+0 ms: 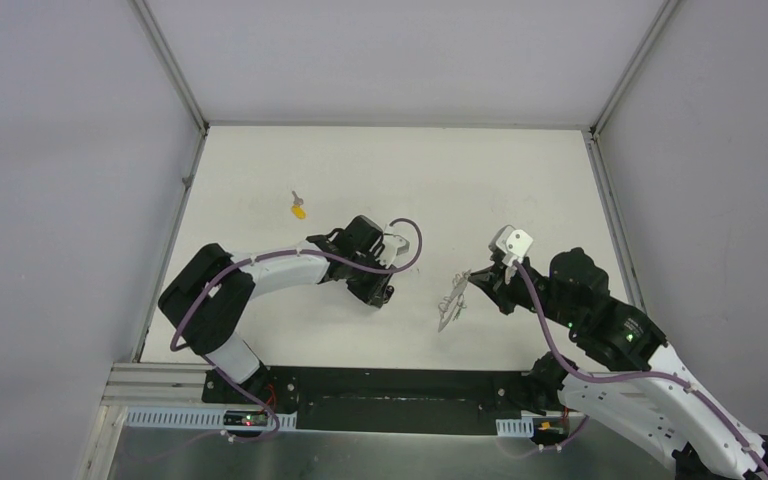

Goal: Put the keys on the keyring
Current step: Pick up the key from the center of the board.

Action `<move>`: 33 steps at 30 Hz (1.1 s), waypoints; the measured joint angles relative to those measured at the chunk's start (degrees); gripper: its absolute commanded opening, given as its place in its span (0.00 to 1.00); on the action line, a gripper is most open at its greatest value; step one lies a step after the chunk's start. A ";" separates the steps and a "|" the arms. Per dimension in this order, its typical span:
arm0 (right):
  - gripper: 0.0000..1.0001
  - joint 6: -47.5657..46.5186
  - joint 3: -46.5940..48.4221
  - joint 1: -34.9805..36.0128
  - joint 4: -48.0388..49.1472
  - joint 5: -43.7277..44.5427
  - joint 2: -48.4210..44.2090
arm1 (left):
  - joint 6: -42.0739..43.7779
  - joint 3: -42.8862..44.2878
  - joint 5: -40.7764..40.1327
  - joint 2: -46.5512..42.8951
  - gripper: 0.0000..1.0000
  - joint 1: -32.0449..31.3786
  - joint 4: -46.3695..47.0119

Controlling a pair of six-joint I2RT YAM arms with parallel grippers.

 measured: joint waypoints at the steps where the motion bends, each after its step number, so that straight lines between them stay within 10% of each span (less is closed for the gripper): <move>1: 0.00 -0.02 0.00 0.00 0.00 0.00 -0.07 | 0.00 0.00 0.00 0.04 0.11 0.00 0.11; 14: 0.00 -0.09 0.00 0.00 -0.46 -0.76 0.22 | 1.44 0.44 -0.92 -2.14 0.00 0.00 -2.67; 33: 0.00 3.26 -0.96 0.00 7.89 -21.49 12.94 | 23.39 6.95 -2.21 -40.17 0.00 0.00 -10.54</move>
